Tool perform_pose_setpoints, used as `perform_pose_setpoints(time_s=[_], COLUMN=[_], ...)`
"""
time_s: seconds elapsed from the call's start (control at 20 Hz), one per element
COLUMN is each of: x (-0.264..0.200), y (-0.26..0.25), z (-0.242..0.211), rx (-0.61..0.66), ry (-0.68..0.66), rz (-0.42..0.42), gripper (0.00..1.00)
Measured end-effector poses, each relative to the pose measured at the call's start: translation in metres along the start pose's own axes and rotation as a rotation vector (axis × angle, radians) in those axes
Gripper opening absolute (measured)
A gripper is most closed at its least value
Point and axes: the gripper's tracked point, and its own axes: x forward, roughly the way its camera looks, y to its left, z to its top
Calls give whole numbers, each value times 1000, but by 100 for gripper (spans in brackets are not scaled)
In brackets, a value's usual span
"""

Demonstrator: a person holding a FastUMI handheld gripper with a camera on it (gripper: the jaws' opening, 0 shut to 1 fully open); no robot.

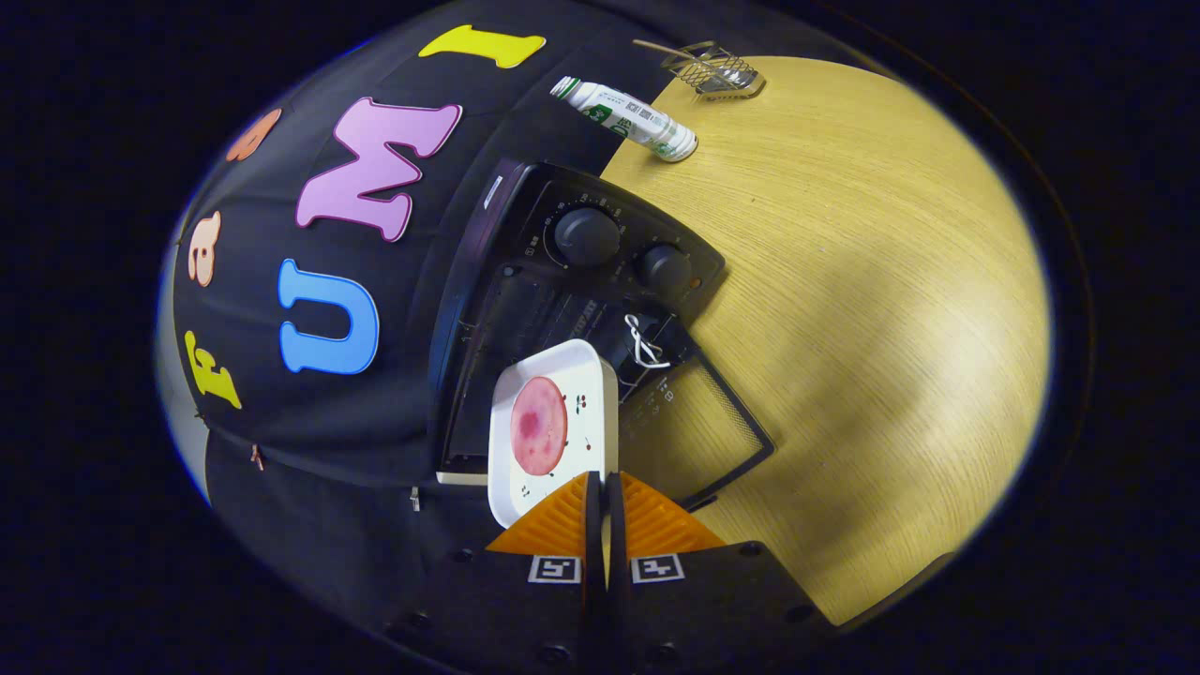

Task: Open the toaster oven, put the food inside, and close the toaster oven door.

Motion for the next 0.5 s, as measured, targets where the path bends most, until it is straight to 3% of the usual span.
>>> perform_pose_setpoints(time_s=[0.5], x=[89], y=[18], z=[30], rx=[83], ry=[-218], rz=[-37], gripper=[5])
